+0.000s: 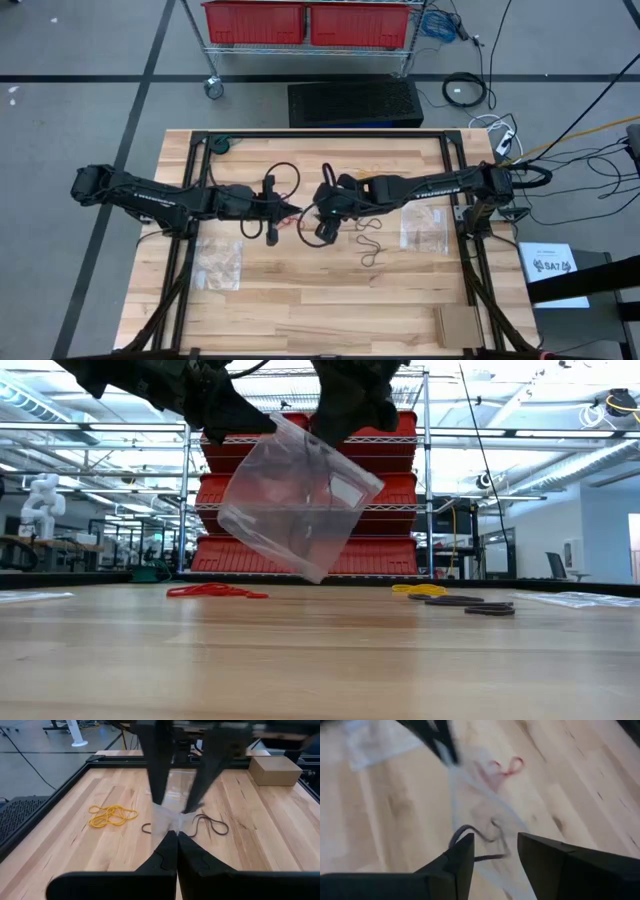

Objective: Sort rubber bands
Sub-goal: Put the purple rubber band into the top right transparent zip bag

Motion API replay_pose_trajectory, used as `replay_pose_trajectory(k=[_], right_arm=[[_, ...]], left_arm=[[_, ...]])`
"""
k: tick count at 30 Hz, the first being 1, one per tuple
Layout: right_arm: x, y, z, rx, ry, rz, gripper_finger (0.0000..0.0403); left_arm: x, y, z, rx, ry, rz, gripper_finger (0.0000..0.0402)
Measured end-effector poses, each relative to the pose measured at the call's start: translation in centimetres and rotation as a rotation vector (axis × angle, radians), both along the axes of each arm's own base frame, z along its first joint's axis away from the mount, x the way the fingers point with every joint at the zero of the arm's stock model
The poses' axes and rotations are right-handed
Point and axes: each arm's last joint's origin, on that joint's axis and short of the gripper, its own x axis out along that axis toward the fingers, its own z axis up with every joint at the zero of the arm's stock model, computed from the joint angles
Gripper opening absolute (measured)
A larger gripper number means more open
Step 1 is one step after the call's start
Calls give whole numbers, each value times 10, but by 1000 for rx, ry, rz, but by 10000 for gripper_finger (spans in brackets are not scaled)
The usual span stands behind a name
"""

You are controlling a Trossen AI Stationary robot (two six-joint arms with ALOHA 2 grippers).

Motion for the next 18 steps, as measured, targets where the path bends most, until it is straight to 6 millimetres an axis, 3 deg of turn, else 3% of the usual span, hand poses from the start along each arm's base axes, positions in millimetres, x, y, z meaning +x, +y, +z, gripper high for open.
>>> replay_pose_trajectory(k=[11, 18], right_arm=[[1, -4, 5, -42, -26, 18, 147], [1, -3, 5, -73, -20, 61, 178]], left_arm=[[0, -1, 0, 0, -3, -5, 0], [2, -3, -1, -2, -6, -16, 0]])
